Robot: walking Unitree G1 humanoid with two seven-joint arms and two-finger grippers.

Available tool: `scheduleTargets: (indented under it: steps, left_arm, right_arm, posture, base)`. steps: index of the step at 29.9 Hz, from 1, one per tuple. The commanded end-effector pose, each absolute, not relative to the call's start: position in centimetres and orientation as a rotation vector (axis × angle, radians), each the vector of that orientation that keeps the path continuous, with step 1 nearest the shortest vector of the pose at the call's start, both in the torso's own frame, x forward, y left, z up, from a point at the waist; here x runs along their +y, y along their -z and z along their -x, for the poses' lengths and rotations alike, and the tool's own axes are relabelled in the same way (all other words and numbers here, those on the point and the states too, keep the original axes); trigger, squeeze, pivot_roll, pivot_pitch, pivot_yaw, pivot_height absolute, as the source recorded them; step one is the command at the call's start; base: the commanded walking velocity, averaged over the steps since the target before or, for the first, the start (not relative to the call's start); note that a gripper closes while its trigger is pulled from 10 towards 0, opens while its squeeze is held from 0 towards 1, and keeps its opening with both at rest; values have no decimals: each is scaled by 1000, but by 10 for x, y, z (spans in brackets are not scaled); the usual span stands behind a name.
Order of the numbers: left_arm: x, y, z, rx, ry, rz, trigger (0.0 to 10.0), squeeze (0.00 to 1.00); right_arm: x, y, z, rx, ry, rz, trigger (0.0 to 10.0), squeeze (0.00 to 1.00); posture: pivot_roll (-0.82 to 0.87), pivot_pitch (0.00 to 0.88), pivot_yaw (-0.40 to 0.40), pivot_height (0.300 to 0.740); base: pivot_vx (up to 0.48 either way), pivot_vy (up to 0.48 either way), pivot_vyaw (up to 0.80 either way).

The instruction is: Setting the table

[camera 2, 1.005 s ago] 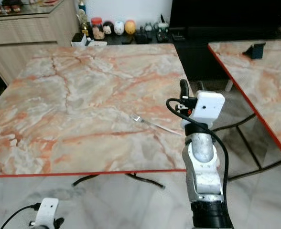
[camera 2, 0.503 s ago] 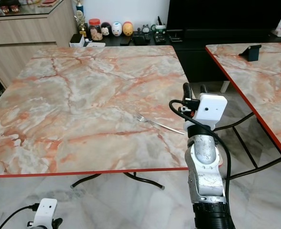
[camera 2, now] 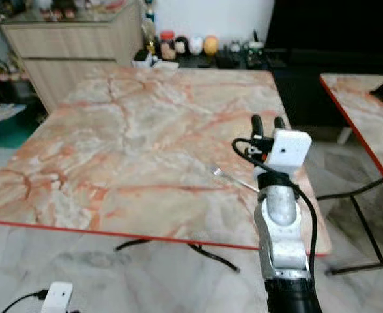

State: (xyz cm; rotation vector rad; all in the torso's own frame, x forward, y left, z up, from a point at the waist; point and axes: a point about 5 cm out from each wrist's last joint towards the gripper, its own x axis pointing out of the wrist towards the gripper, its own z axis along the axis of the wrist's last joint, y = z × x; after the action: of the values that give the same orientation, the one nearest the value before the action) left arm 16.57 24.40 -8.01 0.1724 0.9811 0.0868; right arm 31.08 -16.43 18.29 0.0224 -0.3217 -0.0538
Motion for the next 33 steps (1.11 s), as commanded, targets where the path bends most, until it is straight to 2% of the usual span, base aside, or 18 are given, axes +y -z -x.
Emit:
scheduleTargets:
  steps: [1, 6, 12, 19, 20, 21, 24, 27, 33]
  left_arm:
    - [241, 78, -173, 963, -68, -183, 10000, 0]
    - [241, 74, -181, 953, -66, -188, 10000, 0]
    - [240, 73, -185, 955, -64, -205, 10000, 0]
    - [240, 75, -181, 961, -62, -201, 10000, 0]
    - [239, 75, -180, 964, -60, -201, 10000, 0]
    - [239, 75, -180, 964, -60, -201, 10000, 0]
    - [239, 75, -180, 968, -55, -200, 10000, 0]
    - [239, 75, -180, 971, -48, -202, 10000, 0]
    - [239, 75, -180, 971, -42, -198, 10000, 0]
  right_arm:
    - [-169, -186, -309, -329, 68, -18, 10000, 0]
    - [-169, -186, -309, -328, 67, -18, 10000, 0]
    - [-170, -182, -306, -310, 64, -7, 10000, 0]
    - [-186, -176, -297, -272, 43, 60, 10000, 0]
    - [-200, -174, -291, -239, 6, 123, 10000, 0]
    - [-200, -174, -291, -239, 6, 123, 10000, 0]
    - [-220, -167, -279, -140, -110, 272, 10000, 0]
    - [-226, -159, -271, -54, -254, 380, 10000, 0]
    - [-232, -148, -275, 34, -343, 416, 10000, 0]
  posture:
    - [5, 0, 22, 731]
    - [5, 0, 22, 731]
    - [2, 0, 21, 731]
    - [1, 0, 20, 731]
    - [-4, 0, 22, 731]
    - [-4, 0, 22, 731]
    - [-13, 0, 27, 731]
    - [-29, 0, 33, 731]
    - [-29, 0, 34, 731]
  base:
    - [300, 0, 0]
    - [300, 0, 0]
    - [0, 0, 0]
    - [0, 0, 0]
    - [0, 0, 0]
    - [0, 0, 0]
    - [0, 0, 0]
    - [0, 0, 0]
    - [0, 0, 0]
